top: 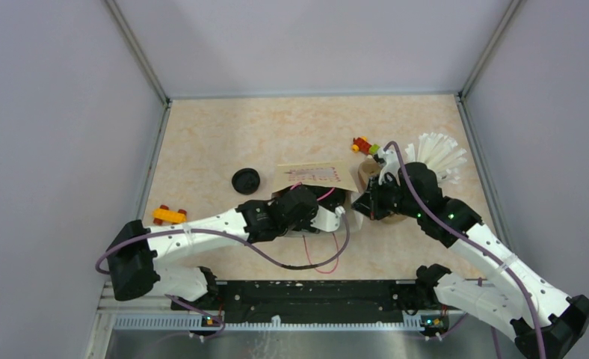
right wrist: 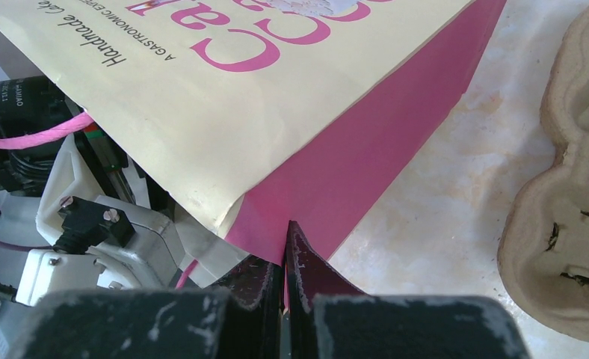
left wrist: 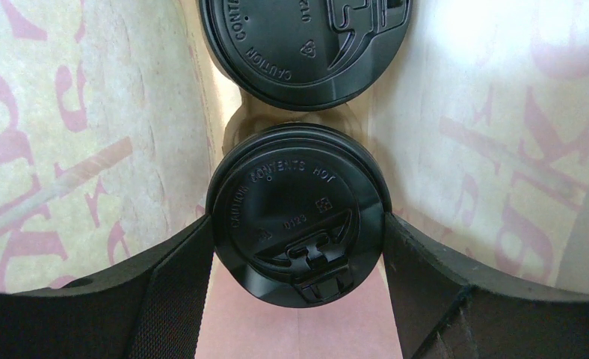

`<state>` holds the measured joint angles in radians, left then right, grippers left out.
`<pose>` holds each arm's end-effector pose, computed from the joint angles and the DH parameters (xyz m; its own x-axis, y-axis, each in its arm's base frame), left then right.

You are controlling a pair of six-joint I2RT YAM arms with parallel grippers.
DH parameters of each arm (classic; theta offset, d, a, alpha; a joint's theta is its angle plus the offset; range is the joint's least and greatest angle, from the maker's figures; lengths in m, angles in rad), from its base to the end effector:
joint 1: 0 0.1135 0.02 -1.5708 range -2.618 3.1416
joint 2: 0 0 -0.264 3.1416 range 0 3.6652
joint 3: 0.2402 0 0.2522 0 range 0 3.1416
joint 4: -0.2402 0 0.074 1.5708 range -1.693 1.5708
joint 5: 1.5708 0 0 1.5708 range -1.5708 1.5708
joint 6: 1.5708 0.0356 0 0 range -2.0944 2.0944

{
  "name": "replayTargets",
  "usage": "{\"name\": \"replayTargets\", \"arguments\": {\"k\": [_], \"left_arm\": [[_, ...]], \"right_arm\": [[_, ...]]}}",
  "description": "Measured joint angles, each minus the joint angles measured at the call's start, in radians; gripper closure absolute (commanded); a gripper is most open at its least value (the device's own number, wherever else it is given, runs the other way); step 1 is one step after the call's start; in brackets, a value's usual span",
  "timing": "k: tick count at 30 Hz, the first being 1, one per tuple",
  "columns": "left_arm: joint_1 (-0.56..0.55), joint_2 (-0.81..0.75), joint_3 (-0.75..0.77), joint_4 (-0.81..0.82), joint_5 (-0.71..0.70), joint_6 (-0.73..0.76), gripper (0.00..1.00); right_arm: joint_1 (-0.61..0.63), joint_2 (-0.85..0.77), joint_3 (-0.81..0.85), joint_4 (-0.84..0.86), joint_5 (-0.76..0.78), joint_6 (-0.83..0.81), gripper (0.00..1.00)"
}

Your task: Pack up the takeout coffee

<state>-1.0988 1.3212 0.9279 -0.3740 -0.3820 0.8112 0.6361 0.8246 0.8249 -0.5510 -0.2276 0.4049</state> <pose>0.1396 -0.2443 0.2566 0.2935 0.9050 -0.3080 0.7140 0.0068 0.7001 0.1387 0.1124 0.3105 -0.6758 -0.0220 -0.7367 -0.5083 0.7378 0.4442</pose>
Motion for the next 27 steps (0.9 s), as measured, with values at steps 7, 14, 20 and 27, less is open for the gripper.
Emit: {"name": "replayTargets", "arguments": {"k": [7,14,20,27], "left_arm": [[0.003,-0.003,-0.006,0.0,-0.002,0.005,0.35],[0.003,0.028,-0.001,0.0,-0.016,0.011,0.4],[0.003,0.059,0.026,-0.01,-0.016,0.004,0.41],[0.003,0.063,0.026,-0.01,-0.018,0.002,0.36]], "right_arm": [[0.0,0.0,0.0,0.0,0.0,0.0,1.0],[0.0,0.0,0.0,0.0,0.0,0.0,1.0],[0.0,0.0,0.0,0.0,0.0,0.0,1.0],[0.0,0.0,0.0,0.0,0.0,0.0,1.0]]}}
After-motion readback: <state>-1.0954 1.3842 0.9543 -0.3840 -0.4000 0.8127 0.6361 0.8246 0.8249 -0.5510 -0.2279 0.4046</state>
